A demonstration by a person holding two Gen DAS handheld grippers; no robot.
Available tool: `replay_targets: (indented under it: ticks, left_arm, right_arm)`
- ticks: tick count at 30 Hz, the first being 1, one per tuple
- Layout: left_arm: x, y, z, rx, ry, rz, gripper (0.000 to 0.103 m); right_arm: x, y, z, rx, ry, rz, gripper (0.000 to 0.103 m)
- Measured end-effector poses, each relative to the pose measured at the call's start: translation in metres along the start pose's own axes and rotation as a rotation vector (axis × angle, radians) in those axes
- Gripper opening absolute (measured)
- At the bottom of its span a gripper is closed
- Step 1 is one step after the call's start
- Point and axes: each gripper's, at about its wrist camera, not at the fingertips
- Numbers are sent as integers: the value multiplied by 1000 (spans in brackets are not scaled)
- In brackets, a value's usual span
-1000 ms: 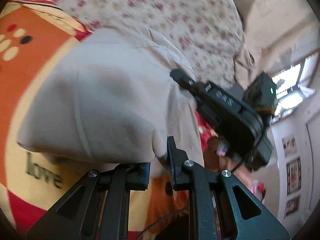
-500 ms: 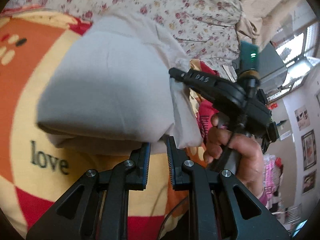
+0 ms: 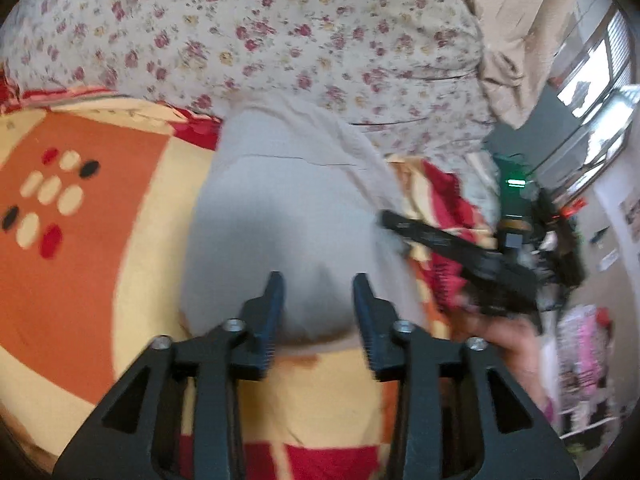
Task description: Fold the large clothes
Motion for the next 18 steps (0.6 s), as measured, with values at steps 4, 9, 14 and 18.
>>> replay_targets:
  ticks: [4,9,14,18]
  left_arm:
    - [-7,-17,-18,17,-42,-90,47]
    - [-18,-42,-50,24,-56,-164,47]
    - [-31,-78,-72,-25,-54,-191,48]
    - [-41,-94,-66,-45,-56,-177,61]
  right_arm:
    - [16,22,-4,82,-125,-35,45]
    - [-4,35,-28,151,-52,-108,45]
    - [-31,-8,-60,88,61,-104,45]
    - [-20,-59,-59,-37,76,19,43]
Point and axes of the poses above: each gripper's, at about its wrist camera, not at the fingertips, and y roughly against the way its jaws point, x to its right, z to its underside, and after that the axes turned 12 degrees about y, right-handed
